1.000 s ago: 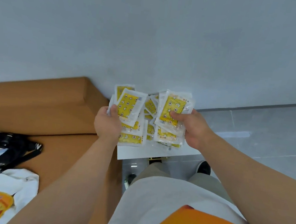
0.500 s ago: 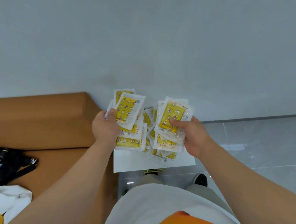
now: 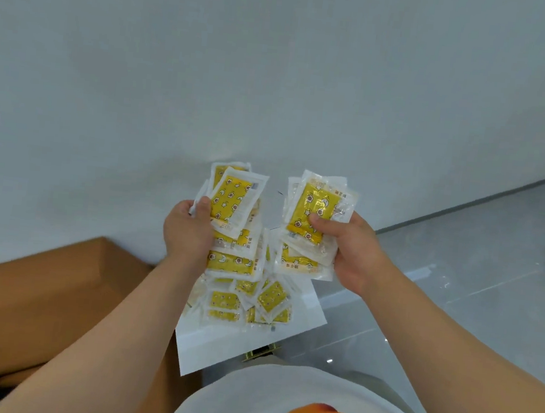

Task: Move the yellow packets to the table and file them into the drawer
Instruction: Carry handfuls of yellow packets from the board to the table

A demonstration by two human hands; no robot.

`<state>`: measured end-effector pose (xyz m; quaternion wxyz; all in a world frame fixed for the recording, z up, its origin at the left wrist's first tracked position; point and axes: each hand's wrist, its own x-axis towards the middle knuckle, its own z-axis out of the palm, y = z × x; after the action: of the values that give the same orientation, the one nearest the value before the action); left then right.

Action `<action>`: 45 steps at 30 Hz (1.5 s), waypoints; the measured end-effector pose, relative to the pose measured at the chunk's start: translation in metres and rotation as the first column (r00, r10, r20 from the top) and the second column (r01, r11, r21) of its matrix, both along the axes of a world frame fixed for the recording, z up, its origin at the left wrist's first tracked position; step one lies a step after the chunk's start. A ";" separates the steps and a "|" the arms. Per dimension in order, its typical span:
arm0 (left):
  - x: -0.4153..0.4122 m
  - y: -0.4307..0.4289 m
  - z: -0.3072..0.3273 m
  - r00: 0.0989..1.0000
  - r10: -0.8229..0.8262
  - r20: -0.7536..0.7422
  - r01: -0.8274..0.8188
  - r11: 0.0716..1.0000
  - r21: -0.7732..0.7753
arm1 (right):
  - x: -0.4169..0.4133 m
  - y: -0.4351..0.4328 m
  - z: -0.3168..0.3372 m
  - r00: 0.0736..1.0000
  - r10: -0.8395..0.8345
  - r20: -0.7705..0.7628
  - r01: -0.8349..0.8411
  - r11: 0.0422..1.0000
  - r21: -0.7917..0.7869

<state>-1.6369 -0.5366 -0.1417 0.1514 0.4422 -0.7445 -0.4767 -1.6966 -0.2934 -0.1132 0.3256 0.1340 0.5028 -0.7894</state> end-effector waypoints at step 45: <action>-0.073 1.042 0.021 -0.259 -0.963 -0.075 0.955 -0.267 0.131 | 0.235 0.802 0.012 -0.341 -0.940 0.017 0.939 -0.339 0.064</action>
<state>-1.7103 0.5057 -0.1205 -0.3393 -0.2983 -0.7721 -0.4470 -1.4621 0.5081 -0.1009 -0.4448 0.5166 0.1778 -0.7097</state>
